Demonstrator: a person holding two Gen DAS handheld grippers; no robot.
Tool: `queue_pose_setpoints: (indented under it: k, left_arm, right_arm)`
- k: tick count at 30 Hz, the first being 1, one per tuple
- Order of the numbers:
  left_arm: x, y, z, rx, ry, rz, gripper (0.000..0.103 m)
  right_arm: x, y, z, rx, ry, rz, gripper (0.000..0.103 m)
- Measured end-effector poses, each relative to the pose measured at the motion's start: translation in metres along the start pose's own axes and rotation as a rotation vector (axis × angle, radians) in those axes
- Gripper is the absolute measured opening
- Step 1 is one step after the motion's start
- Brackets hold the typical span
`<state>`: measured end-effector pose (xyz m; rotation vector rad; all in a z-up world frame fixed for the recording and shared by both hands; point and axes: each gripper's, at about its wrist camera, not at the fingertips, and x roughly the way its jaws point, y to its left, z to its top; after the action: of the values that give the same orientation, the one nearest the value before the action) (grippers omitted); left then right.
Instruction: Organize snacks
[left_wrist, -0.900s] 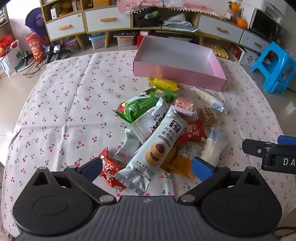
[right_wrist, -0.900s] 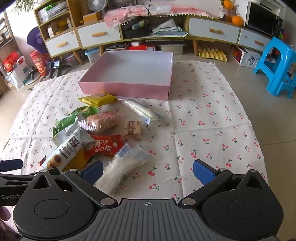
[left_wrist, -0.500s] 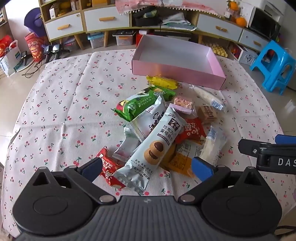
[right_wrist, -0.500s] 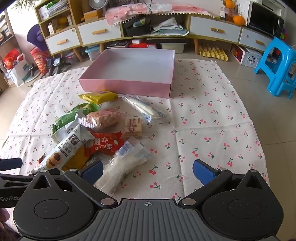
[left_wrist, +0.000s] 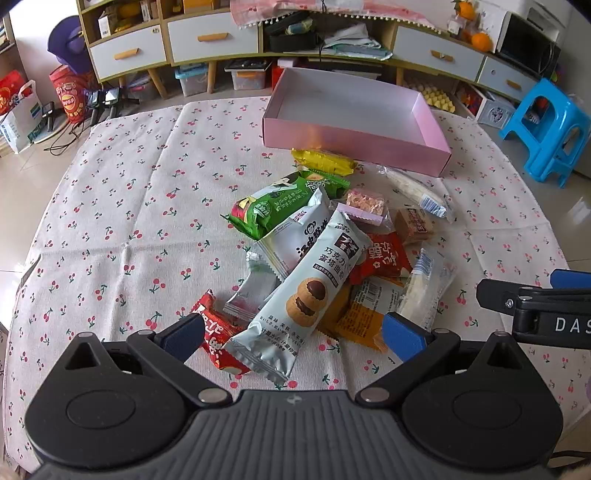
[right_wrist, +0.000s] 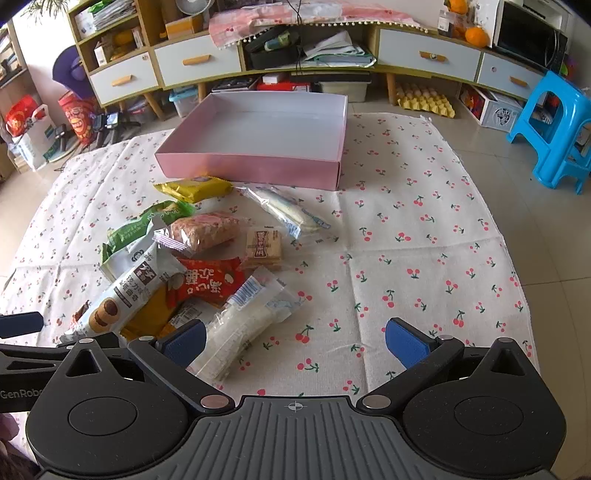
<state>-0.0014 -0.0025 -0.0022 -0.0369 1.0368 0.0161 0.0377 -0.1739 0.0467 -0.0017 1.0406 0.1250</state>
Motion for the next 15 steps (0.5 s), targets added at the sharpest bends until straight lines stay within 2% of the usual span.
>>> queue_pose_setpoints:
  k: [15]
  left_arm:
    - [0.0017,0.0008,-0.0016,0.001,0.004,0.002,0.103]
  right_arm:
    - [0.0004,0.0009,-0.0002,-0.004,0.003,0.0,0.103]
